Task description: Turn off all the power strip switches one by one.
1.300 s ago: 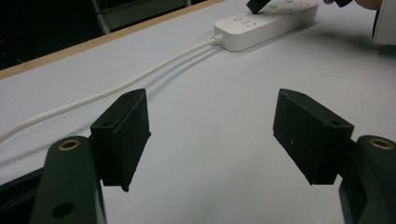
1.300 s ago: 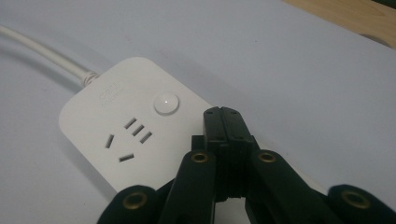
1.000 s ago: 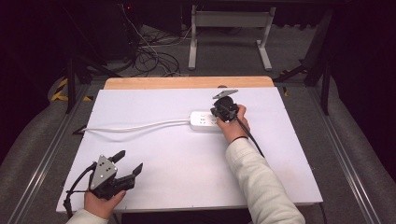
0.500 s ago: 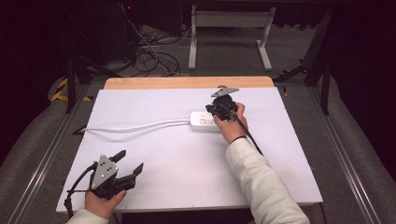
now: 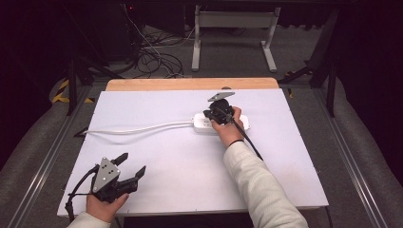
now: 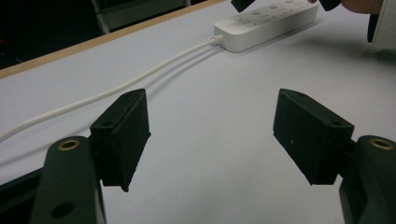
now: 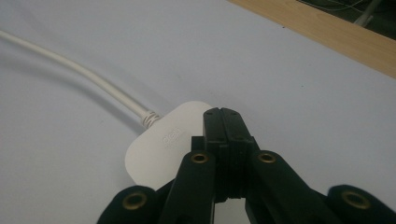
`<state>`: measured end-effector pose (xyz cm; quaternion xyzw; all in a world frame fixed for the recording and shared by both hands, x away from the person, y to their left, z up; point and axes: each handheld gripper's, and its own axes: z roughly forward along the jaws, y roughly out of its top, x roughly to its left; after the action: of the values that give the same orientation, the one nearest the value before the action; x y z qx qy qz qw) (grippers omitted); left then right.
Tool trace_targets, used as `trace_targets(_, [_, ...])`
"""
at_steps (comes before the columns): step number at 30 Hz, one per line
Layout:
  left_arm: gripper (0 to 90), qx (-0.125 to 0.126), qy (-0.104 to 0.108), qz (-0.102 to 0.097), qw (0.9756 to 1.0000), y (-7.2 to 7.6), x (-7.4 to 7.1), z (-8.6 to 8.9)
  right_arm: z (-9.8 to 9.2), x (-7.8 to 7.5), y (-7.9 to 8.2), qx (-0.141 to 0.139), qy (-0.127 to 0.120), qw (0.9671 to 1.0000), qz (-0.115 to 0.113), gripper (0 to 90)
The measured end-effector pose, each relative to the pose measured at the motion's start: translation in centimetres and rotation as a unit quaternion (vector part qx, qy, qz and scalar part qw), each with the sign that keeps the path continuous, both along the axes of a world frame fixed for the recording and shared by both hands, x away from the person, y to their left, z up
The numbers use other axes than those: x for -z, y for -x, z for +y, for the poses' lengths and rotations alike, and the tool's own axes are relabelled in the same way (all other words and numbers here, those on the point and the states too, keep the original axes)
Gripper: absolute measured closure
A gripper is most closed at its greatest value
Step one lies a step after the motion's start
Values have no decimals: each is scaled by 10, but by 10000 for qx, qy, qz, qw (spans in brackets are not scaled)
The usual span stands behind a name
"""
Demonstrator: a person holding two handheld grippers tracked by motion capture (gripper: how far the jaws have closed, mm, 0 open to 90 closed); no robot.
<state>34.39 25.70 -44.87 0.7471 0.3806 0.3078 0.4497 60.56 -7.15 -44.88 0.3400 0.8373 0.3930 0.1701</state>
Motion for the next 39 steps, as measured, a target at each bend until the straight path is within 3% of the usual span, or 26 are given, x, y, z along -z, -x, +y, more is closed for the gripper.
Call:
trace_targets(9, [278,25,11,8,10000,0,0,0,12,-2,-3,22,159,9999,-43,900])
trace_targets(20, [278,19,14,5,10000,0,0,0,9,4,-6,170,313,9993,115,900])
trace_targets(34, [278,19,12,3,10000,0,0,0,11,8,-5,296,302,9990,124,900])
trace_targets(39, [278,19,21,12,10000,1,0,0,10,8,-6,346,190,9990,195,900])
